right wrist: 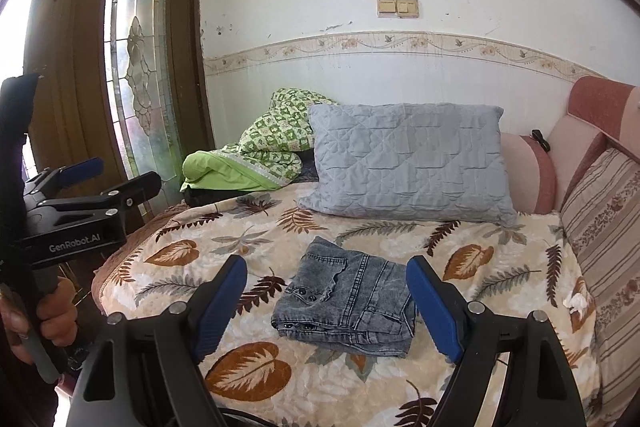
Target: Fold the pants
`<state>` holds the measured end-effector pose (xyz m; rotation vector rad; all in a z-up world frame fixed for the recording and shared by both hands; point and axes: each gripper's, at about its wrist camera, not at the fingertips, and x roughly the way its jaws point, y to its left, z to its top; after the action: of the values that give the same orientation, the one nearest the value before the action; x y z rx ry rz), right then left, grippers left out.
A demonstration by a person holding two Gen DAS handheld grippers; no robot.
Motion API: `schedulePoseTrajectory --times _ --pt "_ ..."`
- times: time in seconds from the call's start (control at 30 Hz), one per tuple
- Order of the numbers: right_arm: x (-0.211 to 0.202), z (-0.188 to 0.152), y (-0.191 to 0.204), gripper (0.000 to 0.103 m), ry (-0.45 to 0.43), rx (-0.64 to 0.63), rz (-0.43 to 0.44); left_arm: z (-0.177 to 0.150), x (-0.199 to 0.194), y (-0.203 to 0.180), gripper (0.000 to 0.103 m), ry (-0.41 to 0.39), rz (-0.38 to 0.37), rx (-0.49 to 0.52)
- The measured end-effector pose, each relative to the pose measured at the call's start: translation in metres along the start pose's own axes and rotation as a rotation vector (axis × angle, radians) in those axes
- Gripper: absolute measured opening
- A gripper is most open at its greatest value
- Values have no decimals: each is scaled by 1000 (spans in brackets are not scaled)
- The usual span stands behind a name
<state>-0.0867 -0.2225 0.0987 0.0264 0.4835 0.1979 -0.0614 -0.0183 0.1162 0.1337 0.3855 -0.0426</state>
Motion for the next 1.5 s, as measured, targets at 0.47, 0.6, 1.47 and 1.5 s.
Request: schedulePoseTrajectory --times 0.47,0.6,1.47,1.5 --pt "19 6 5 84 -11 -6 51 9 9 11 103 -4 43 -27" --pt "40 3 -1 84 19 -24 50 12 32 9 103 13 28 -67" --pt "114 -6 -41 84 107 43 32 0 116 -1 103 133 2 -86" --pt "115 -6 -40 84 110 45 34 -1 115 0 103 135 9 -89"
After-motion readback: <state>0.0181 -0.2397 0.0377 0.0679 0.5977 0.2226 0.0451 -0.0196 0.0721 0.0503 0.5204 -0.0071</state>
